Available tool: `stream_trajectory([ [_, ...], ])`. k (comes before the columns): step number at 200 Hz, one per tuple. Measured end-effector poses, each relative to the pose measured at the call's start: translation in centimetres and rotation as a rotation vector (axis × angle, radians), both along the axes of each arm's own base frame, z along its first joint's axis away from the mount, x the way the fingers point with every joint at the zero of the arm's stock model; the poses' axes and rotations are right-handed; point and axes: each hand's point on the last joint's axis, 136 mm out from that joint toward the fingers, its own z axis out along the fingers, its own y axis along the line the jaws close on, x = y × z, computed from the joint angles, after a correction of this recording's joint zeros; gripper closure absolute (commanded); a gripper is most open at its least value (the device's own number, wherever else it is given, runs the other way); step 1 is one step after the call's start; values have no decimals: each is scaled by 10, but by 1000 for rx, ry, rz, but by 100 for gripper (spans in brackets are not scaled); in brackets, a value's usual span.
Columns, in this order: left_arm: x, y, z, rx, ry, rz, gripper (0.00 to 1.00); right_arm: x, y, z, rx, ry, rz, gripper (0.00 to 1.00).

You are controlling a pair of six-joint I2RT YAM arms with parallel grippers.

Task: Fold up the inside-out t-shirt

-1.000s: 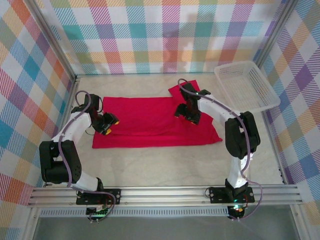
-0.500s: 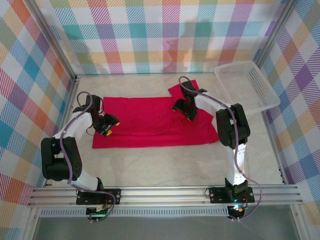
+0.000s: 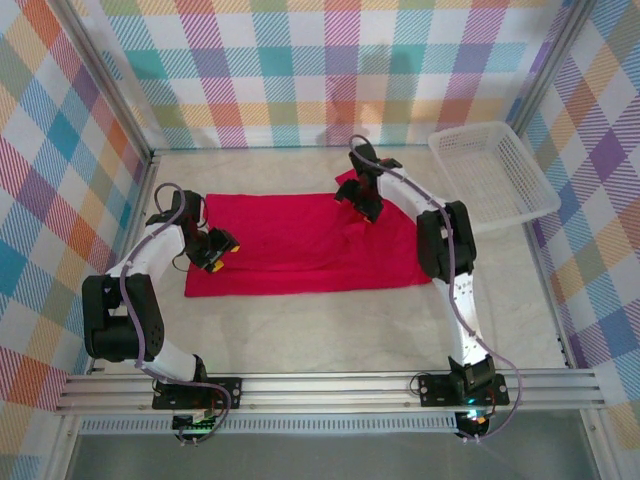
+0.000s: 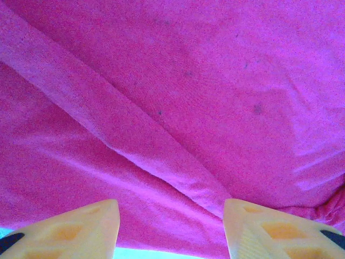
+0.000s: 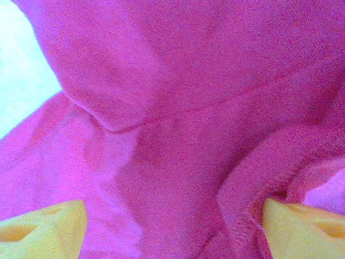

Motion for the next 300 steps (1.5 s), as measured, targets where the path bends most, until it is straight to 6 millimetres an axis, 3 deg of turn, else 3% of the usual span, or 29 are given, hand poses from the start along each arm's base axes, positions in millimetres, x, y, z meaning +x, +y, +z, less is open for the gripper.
stream_trajectory([
  [41,-1,1,0,5,1,-1,46,17,8,22,7,-37,19,13],
  [82,0,0,1,1,-3,-2,46,8,4,34,-24,-16,79,7],
  [98,1,-1,2,-7,-9,-2,46,-5,2,36,-27,7,111,6],
  [117,7,-4,0,-25,-11,2,46,-37,-9,39,-29,45,139,3],
  [133,17,-5,-9,-37,6,11,46,-68,-22,45,-27,63,143,0],
  [150,29,-3,-22,-42,27,27,47,-89,-32,47,-17,59,140,0],
  [173,48,2,-37,-47,48,51,47,-97,-35,35,-2,73,137,0],
  [216,71,14,-56,-47,59,82,47,-113,-46,-23,-34,180,129,0],
  [250,85,15,-60,-67,49,85,50,-111,-45,-24,-26,175,129,0],
  [280,75,19,-61,-72,13,96,50,-118,-47,-24,-4,131,130,0],
  [300,40,29,-60,-69,20,130,49,-135,-54,-23,11,102,129,0],
])
